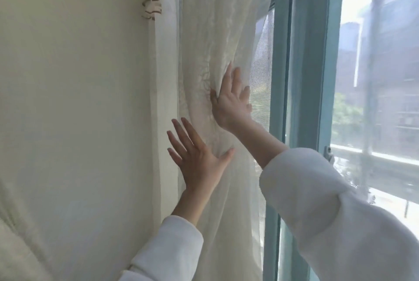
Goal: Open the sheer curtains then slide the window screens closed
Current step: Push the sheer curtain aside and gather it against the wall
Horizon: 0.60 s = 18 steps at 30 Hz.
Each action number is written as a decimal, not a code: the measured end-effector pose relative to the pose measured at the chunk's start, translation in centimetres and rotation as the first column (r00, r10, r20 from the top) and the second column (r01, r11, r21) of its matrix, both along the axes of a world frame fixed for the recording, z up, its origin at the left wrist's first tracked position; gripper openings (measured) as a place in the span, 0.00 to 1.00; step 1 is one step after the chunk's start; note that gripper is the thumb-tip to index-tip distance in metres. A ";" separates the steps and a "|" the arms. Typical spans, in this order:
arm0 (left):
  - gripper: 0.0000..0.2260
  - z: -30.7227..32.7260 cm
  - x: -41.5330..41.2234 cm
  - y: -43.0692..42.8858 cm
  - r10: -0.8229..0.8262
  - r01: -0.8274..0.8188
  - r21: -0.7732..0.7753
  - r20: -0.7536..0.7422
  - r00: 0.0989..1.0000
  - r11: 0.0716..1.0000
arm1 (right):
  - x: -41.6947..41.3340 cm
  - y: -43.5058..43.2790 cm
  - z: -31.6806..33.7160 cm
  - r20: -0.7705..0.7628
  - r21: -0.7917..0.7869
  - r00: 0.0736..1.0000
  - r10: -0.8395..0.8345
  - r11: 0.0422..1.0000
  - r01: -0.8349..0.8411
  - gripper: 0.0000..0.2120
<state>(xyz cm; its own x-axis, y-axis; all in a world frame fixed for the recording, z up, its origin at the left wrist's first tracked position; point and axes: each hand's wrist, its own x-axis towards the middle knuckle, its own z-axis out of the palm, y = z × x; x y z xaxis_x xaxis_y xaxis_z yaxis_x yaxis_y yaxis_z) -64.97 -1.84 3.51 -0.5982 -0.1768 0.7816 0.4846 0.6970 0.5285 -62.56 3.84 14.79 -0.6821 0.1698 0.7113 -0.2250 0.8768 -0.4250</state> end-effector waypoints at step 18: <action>0.53 -0.2 -31.7 -7.1 0.099 -0.099 -0.002 0.004 0.995 0.995 | -32.6 -6.7 0.1 0.066 0.052 0.998 -0.007 0.999 0.003 0.29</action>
